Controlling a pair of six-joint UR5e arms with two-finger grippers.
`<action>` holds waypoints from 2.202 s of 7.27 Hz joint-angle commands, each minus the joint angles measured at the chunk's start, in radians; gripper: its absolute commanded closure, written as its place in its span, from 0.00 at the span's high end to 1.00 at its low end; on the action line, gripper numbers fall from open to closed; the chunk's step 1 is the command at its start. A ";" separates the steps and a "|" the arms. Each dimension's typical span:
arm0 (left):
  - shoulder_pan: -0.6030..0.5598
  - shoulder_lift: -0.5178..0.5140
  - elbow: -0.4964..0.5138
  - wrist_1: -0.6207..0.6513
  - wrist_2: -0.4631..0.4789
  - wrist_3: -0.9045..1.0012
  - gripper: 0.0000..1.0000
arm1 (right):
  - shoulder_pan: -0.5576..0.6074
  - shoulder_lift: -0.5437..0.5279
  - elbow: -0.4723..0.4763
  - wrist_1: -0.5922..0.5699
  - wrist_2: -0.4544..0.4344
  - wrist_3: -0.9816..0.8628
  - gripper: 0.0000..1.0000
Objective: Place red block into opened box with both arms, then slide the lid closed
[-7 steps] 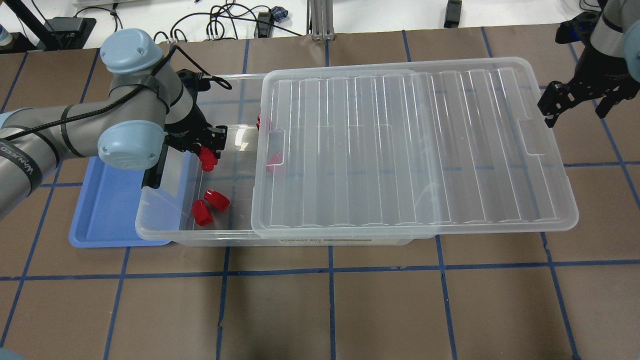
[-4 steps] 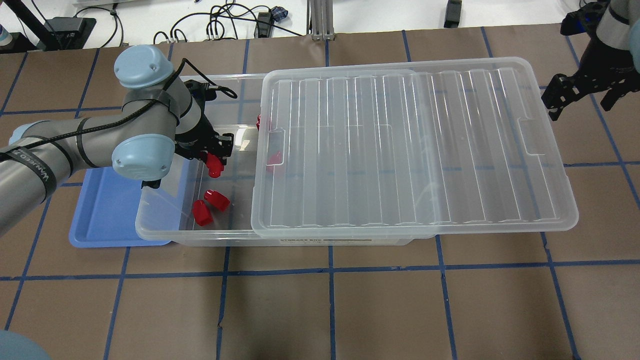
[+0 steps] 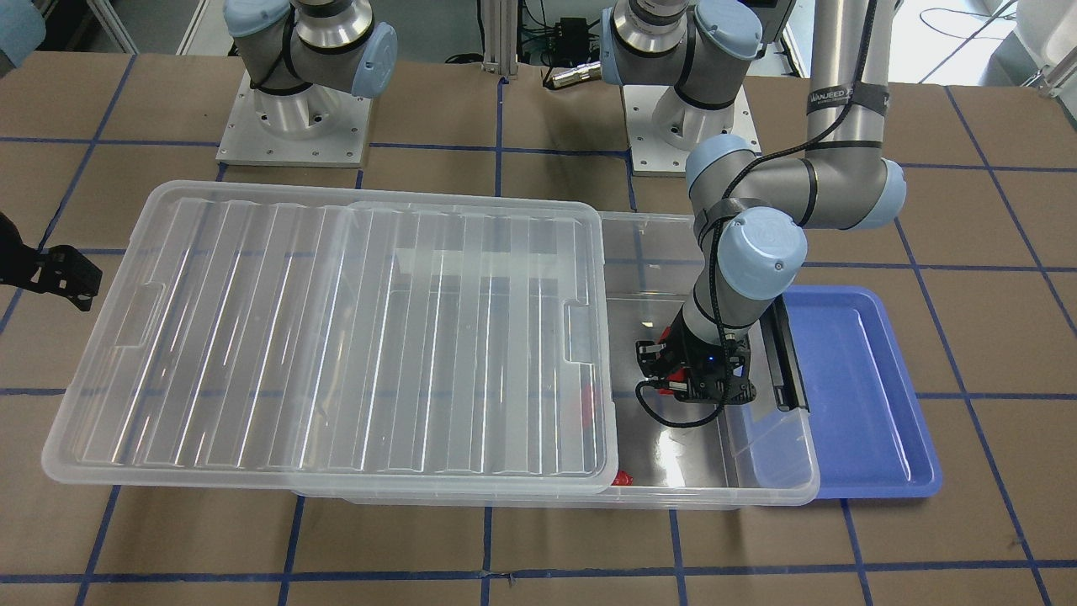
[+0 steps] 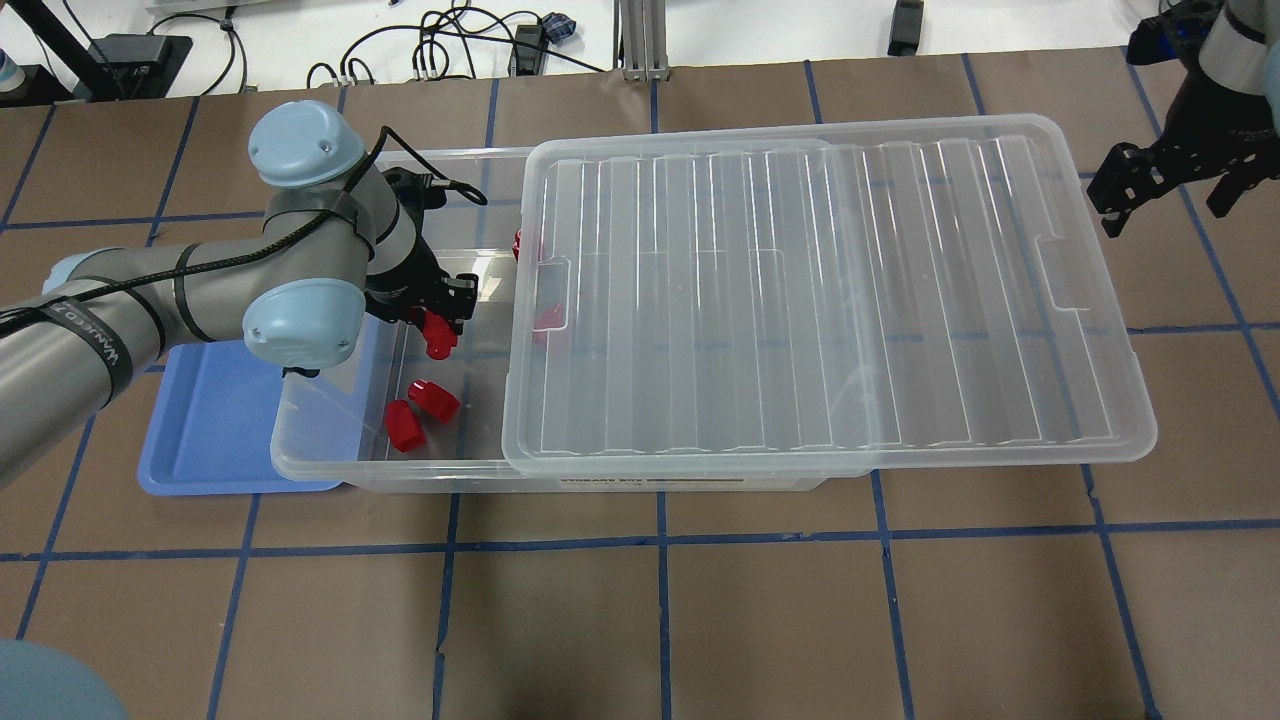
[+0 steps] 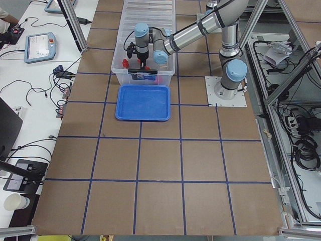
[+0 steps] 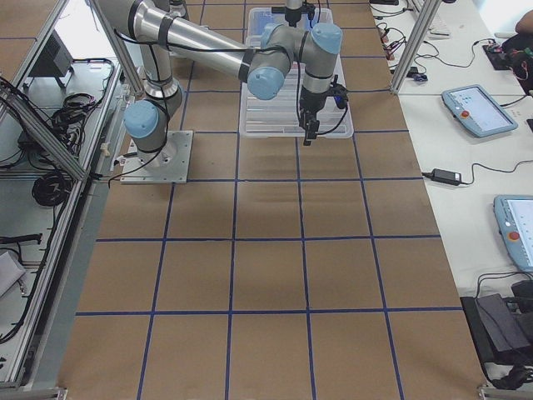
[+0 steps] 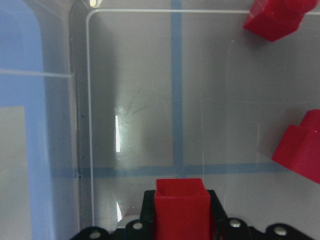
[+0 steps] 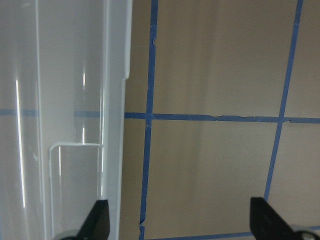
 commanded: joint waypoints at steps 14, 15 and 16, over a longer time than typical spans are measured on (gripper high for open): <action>-0.007 0.270 0.474 -0.670 0.028 0.017 1.00 | -0.054 0.036 0.051 -0.014 0.007 -0.007 1.00; -0.013 0.287 0.464 -0.681 0.033 0.017 1.00 | -0.054 0.039 0.065 -0.015 0.009 -0.009 1.00; -0.014 0.316 0.462 -0.707 0.028 0.017 1.00 | -0.054 0.039 0.071 -0.015 0.009 -0.006 1.00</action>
